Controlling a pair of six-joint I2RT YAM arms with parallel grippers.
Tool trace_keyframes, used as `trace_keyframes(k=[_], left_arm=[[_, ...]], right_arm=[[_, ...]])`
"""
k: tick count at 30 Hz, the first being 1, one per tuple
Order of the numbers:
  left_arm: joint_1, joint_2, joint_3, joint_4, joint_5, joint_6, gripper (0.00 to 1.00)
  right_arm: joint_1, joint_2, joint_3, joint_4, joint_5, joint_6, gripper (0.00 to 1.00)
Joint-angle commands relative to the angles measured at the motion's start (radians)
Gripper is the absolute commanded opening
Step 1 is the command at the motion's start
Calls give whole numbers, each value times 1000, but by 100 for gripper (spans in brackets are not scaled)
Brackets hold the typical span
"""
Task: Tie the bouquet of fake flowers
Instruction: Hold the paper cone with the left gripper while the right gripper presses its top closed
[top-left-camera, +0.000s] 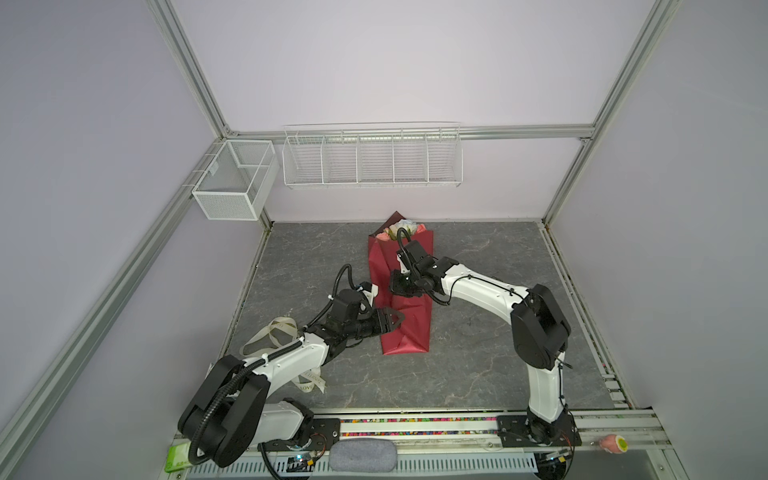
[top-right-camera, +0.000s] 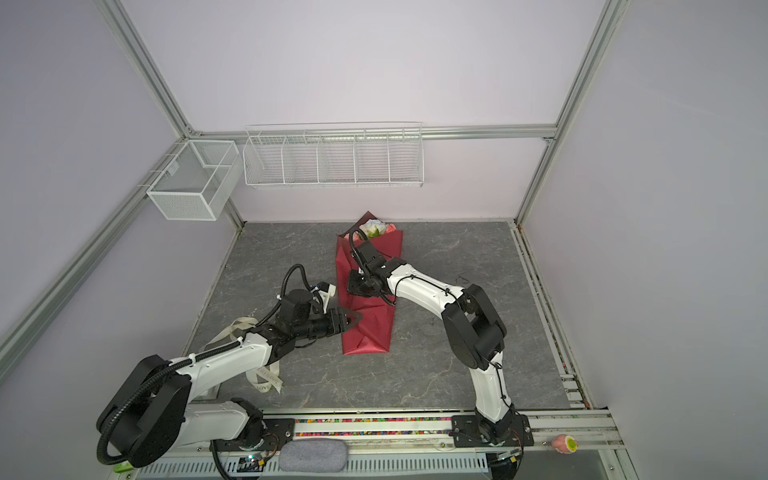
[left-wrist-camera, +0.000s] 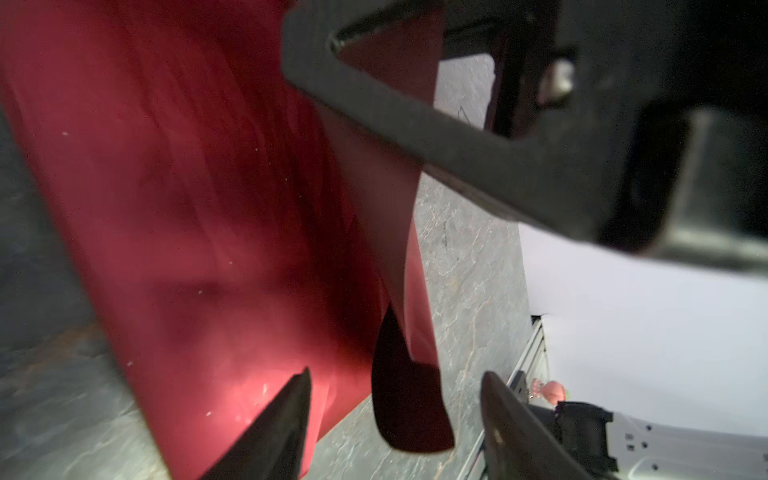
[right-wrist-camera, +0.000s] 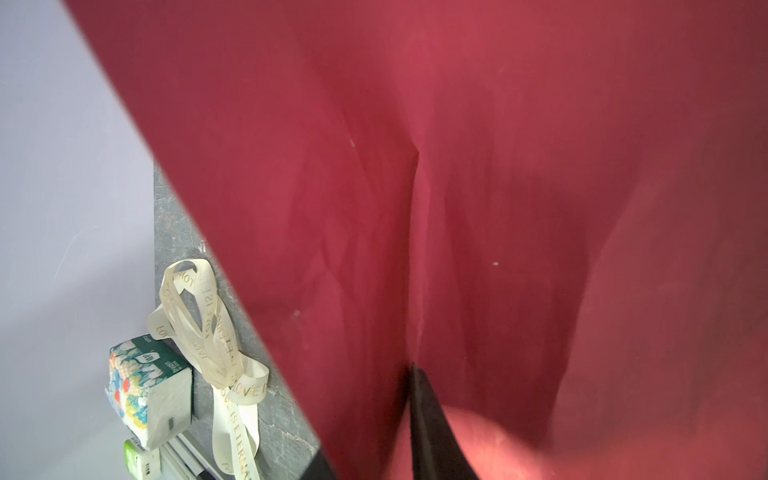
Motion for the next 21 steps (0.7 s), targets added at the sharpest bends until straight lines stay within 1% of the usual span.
trace_keyframes(k=[1, 6, 7, 10, 11, 14, 16, 18, 21], left_arm=[[-2, 48, 45, 49, 15, -9, 51], [-2, 59, 28, 31, -72, -29, 32], [-3, 61, 23, 33, -78, -29, 26], [-1, 78, 20, 22, -75, -13, 11], [-1, 87, 19, 13, -79, -5, 8], [-2, 98, -3, 18, -94, -7, 4], [-1, 97, -20, 29, -99, -13, 2], [-1, 89, -39, 29, -119, -17, 0], [-1, 70, -69, 28, -144, -23, 0]], right_arm=[[2, 7, 31, -16, -11, -15, 24], [0, 5, 64, -52, -2, -31, 27], [-2, 2, 66, -58, -18, -44, 29], [-15, -36, 65, -90, -45, -88, 46], [-20, -56, 61, -102, -46, -106, 49], [-28, -156, 31, -157, 20, -159, 57], [-28, -235, -23, -153, 65, -187, 59], [-28, -332, -124, -110, 114, -213, 60], [-31, -494, -311, -8, 221, -209, 60]])
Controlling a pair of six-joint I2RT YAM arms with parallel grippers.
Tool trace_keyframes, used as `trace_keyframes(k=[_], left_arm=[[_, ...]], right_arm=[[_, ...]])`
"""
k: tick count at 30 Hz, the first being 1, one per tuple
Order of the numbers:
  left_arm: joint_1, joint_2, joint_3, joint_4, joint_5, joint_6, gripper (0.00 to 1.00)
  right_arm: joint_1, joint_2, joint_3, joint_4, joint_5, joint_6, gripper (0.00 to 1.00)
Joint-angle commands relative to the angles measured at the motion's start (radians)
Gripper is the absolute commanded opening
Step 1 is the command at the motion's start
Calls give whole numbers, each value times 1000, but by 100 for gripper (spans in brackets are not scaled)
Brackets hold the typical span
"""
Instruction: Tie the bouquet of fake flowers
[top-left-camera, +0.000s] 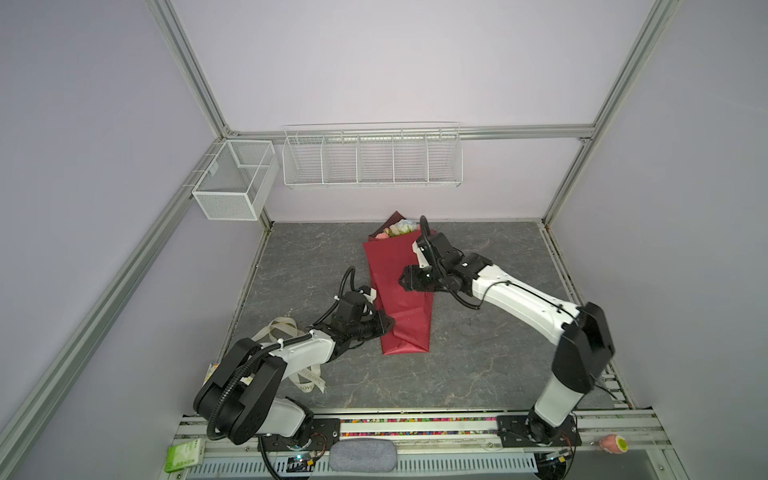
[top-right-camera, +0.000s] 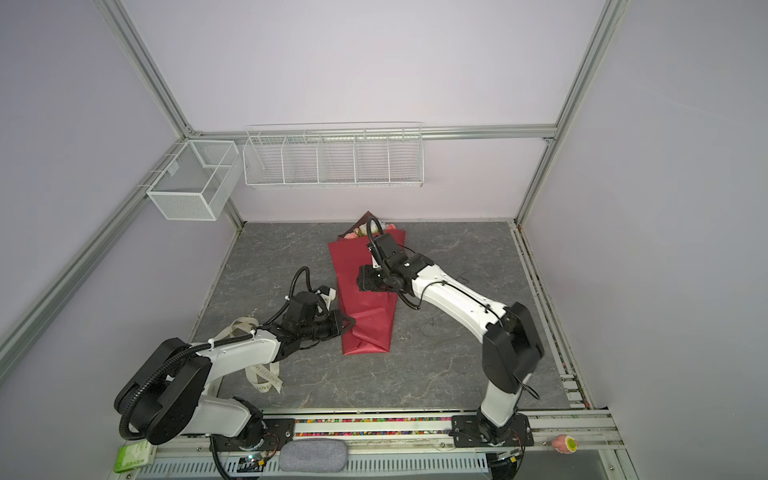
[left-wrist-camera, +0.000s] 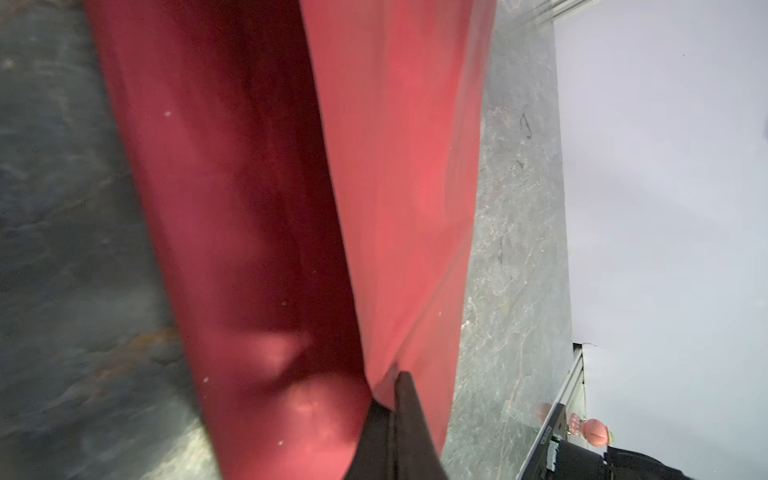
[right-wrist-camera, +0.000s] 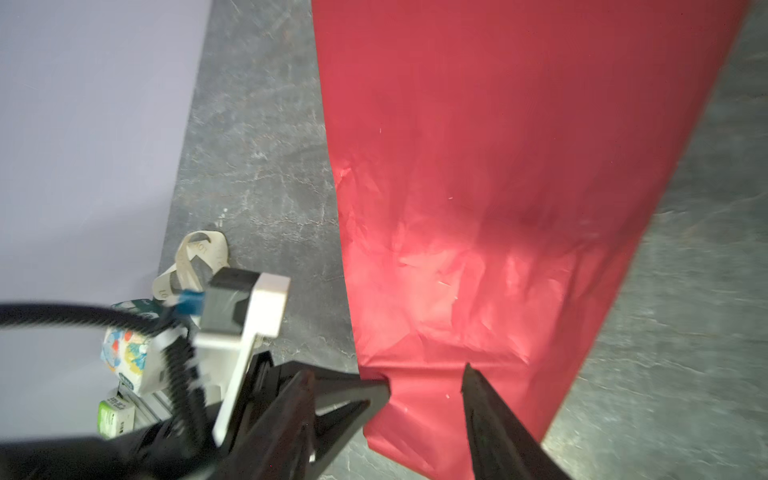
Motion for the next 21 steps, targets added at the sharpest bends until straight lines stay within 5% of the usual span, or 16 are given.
trace_keyframes(k=[1, 6, 10, 15, 21], left_arm=[[-1, -22, -41, 6, -46, -9, 0], [0, -21, -59, 4, -55, -2, 0], [0, -11, -58, -4, -79, 10, 1], [0, 6, -75, 10, -74, -13, 1], [0, 11, -80, 5, -60, -12, 2]], right_arm=[[-6, -174, -184, 108, 151, -37, 61], [-51, -274, -403, 314, -31, -47, 65], [-116, -95, -308, 109, -162, 1, 28], [-93, 63, -278, 227, -448, 20, 38], [-17, 160, -254, 232, -428, 39, 30]])
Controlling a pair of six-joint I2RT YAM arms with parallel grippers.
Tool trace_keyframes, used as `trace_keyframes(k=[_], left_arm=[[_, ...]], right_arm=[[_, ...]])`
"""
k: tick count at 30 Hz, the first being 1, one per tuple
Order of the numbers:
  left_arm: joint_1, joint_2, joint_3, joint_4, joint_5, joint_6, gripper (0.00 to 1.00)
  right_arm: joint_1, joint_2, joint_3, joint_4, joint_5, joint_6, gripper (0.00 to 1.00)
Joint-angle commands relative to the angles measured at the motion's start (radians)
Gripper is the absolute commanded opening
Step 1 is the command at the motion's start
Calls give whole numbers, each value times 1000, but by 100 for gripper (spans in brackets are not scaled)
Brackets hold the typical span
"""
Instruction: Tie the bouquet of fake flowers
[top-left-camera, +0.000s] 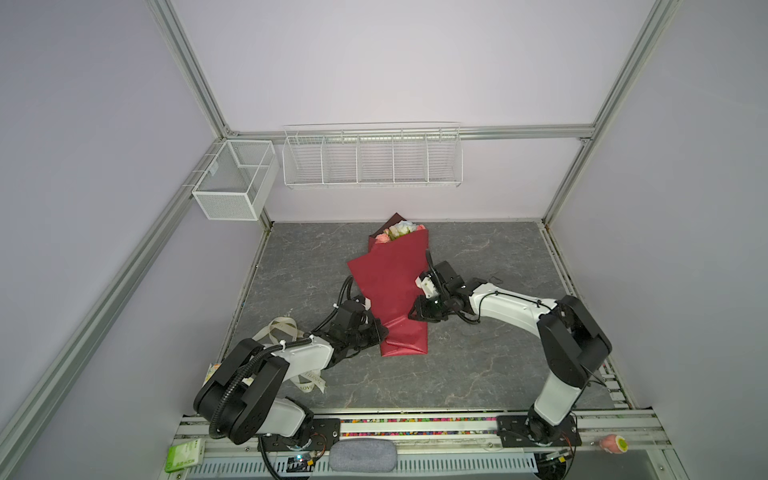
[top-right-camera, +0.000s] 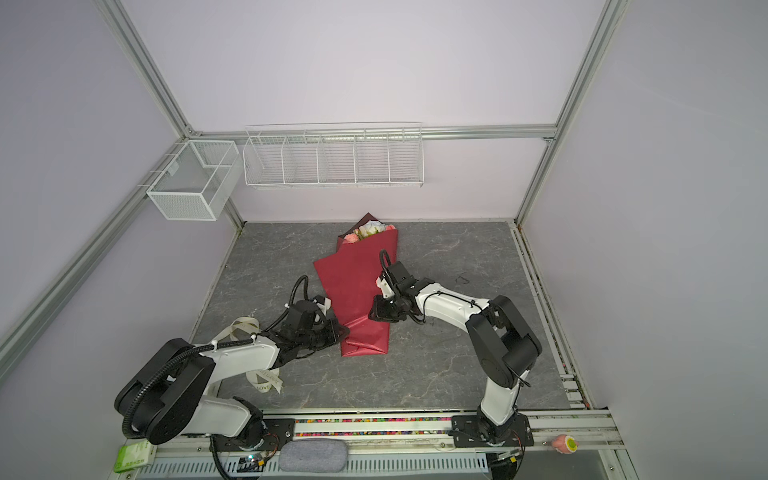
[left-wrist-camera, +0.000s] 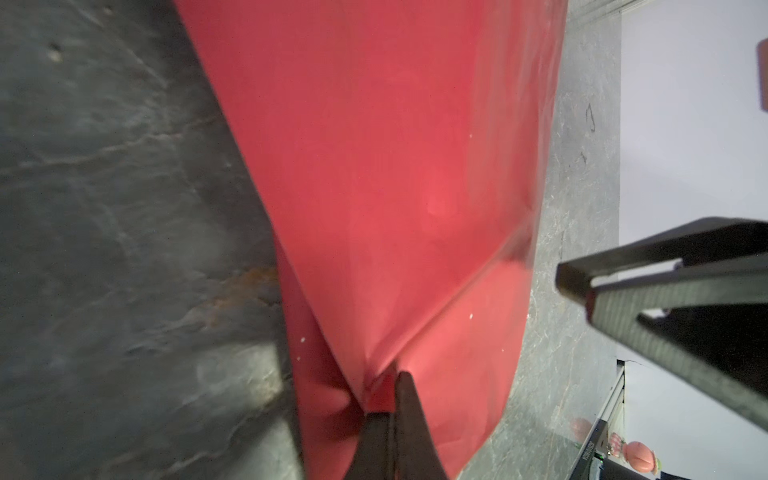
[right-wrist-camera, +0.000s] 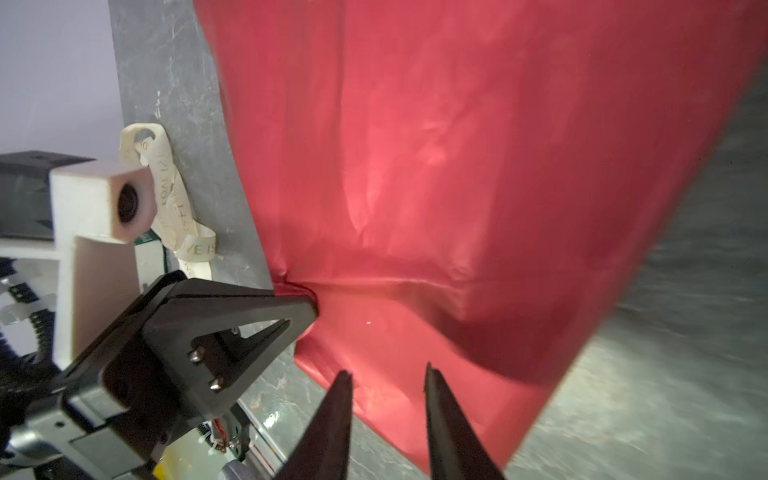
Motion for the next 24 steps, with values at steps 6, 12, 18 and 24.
trace_keyframes(k=[6, 12, 18, 24], left_arm=[[0, -2, -7, -33, -19, 7, 2], [0, -10, -7, -58, -40, -5, 5], [0, -97, 3, -137, -69, 1, 15], [0, -216, 13, -281, -127, 15, 31]], right_arm=[[56, 7, -80, 113, -100, 47, 21], [89, 48, -112, 161, -134, 62, 16], [96, 76, -138, 188, -117, 65, 15], [97, 105, -158, 208, -124, 66, 15]])
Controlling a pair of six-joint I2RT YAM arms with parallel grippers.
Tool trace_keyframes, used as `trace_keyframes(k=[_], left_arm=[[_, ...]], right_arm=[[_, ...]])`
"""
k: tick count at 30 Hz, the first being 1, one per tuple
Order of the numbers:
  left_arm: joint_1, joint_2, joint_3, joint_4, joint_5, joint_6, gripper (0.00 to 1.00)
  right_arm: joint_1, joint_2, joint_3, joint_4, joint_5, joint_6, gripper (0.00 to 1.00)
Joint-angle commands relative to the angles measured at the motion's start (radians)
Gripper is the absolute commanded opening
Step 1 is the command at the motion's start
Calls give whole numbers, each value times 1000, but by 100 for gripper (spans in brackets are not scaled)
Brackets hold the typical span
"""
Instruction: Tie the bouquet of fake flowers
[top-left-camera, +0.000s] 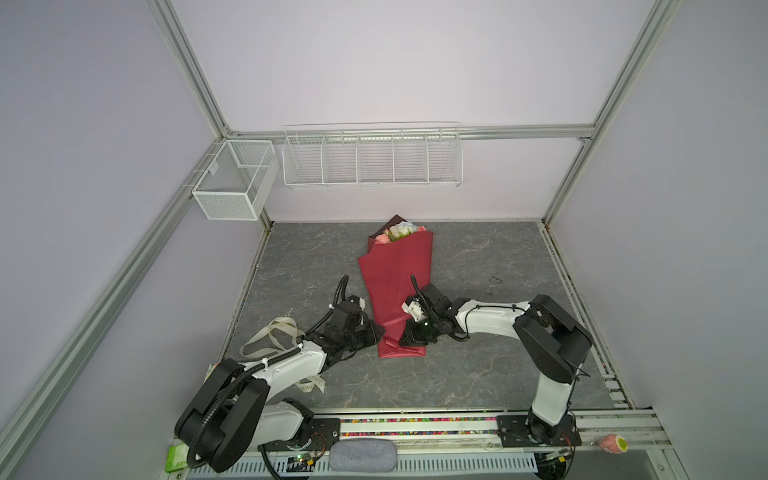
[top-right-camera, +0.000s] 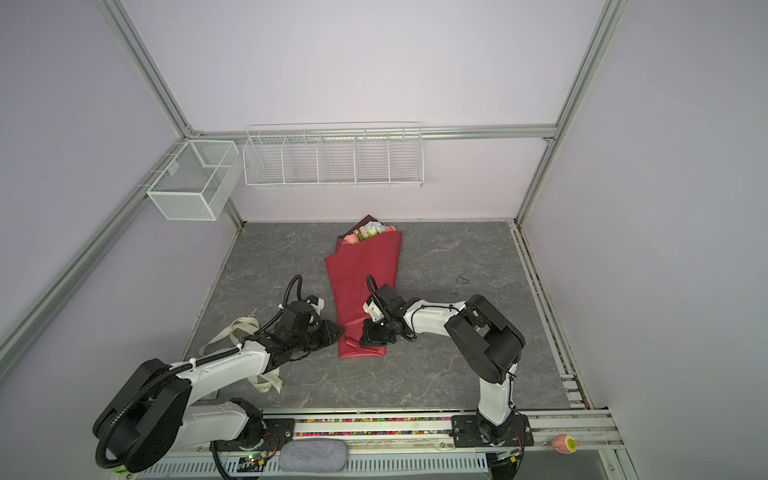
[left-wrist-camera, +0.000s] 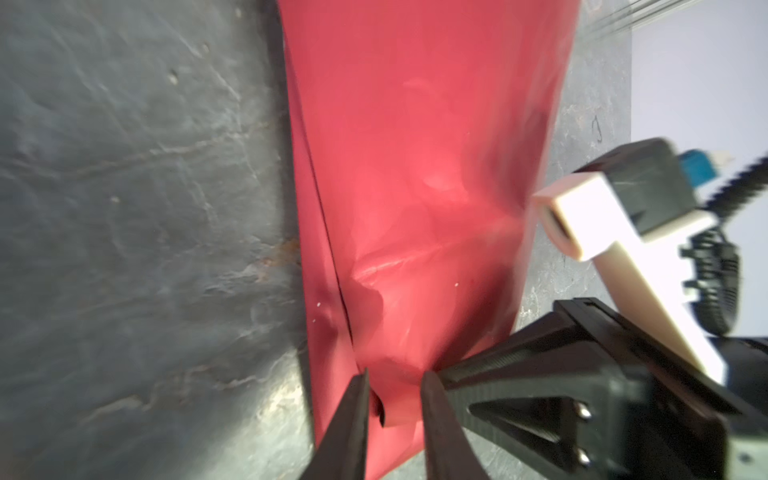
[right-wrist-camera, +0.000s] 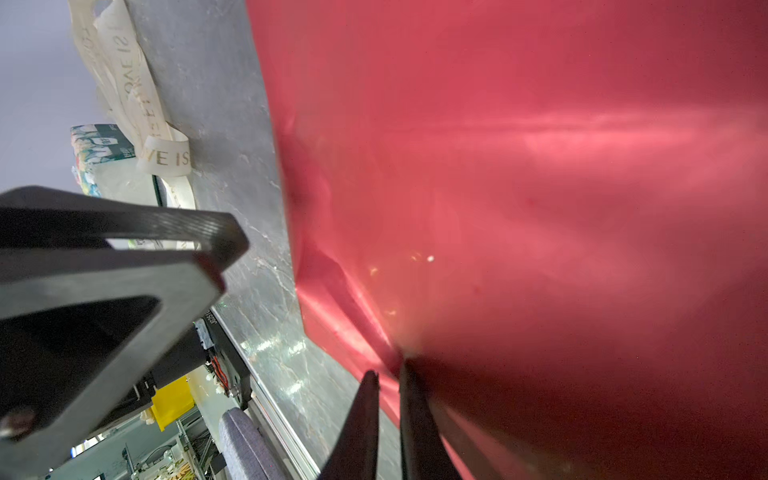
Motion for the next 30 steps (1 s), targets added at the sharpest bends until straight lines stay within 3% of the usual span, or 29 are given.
trace_keyframes(k=[1, 4, 7, 15, 20, 25, 30], left_arm=[[0, -56, 17, -127, -70, 13, 38], [2, -90, 18, -171, -156, -11, 52], [28, -77, 46, -159, -134, 10, 64], [106, 156, 218, -169, -15, 68, 69], [173, 315, 270, -88, 90, 67, 58], [204, 383, 273, -29, 139, 57, 47], [203, 436, 277, 10, 173, 60, 28]], right_arm=[[4, 31, -23, 35, -14, 15, 15], [7, 28, -28, 37, -11, 18, 15], [7, 21, -35, 38, -2, 22, 15], [10, 8, -34, 35, 5, 24, 15], [9, -3, -26, 32, 4, 26, 16], [9, -24, -27, 55, 6, 44, 18], [-11, -89, -42, 112, 0, 56, 21]])
